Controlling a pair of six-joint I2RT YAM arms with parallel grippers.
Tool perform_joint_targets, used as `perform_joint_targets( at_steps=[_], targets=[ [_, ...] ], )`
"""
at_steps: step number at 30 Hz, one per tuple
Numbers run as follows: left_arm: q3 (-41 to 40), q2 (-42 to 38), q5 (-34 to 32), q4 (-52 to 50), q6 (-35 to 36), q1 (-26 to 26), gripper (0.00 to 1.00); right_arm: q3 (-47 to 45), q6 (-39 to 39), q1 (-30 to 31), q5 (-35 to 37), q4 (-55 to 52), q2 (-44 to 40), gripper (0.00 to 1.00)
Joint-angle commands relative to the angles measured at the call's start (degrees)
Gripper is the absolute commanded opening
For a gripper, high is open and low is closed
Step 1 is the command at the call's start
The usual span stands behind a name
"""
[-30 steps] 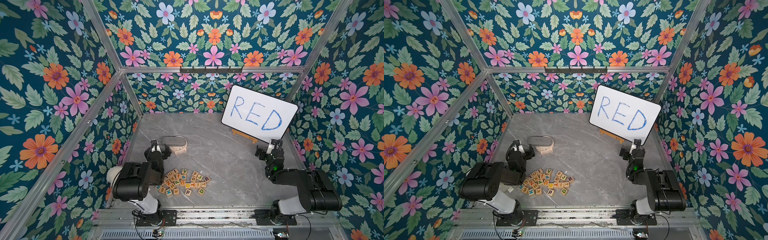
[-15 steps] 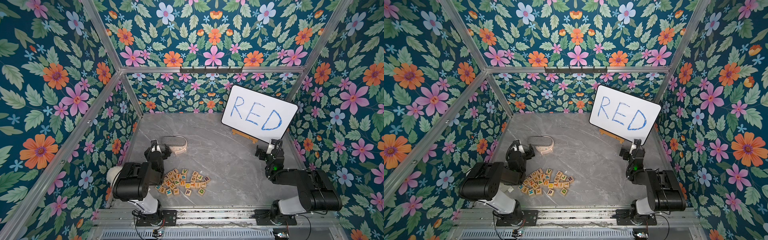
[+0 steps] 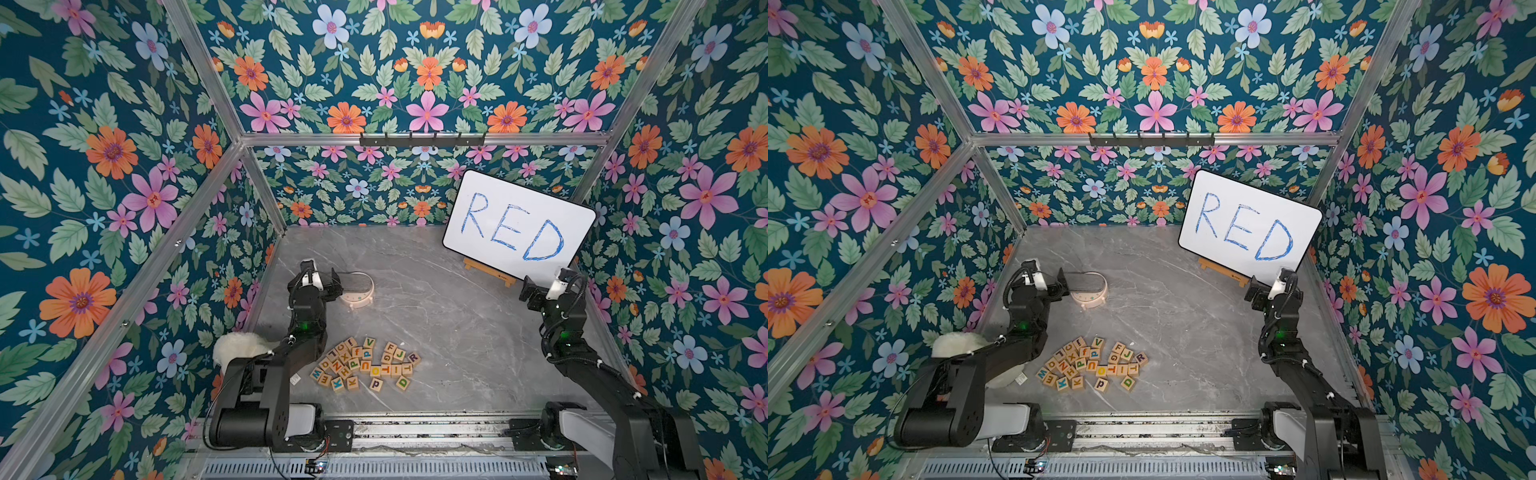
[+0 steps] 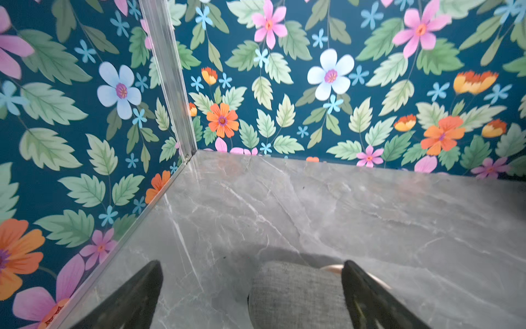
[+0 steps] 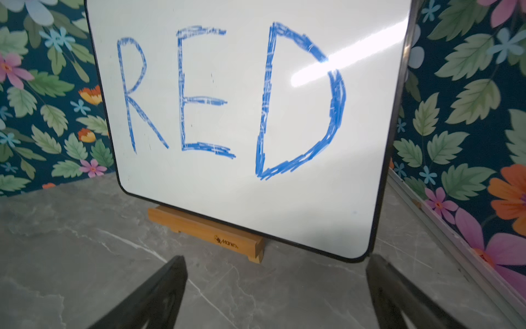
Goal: Assemble the uppercase word "red" with letter blocks
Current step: Pick up the letter block from the center of the board.
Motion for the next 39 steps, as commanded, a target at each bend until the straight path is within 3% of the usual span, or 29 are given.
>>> perform_joint_targets(
  at_steps=[1,4,7,10,19,29,39],
  targets=[
    [1.97,-5.24,-0.36,-12.27,-11.83,0.03,0.99,2.62,8.31,0.07,0.91,-17.27,-3.07,0.99],
    [8.41,-8.76,-0.71,-28.03,-21.24,0.18,0.99,5.25,11.41,0.09,0.63,-25.31,-4.27,0.99],
    [15.23,-9.18,1.25,-42.17,-21.27,0.18,0.99,6.29,13.29,0.04,-0.42,-29.09,-4.95,0.99],
    [18.09,-9.46,1.35,-49.36,-23.78,0.18,0.99,6.55,15.67,0.08,-0.09,-32.72,-6.95,0.99],
    [18.76,-15.26,10.31,-56.61,-23.96,0.18,0.99,8.9,17.48,0.07,-4.72,-43.15,-13.99,0.99],
    [17.88,-19.69,5.7,-64.78,-26.74,0.19,0.98,10.91,16.81,0.07,-14.21,-46.93,-16.55,0.99],
    [21.16,-20.19,19.14,-74.35,-23.93,0.1,0.98,15.43,17.43,0.09,-19.65,-52.62,-16.1,0.98]
  ],
)
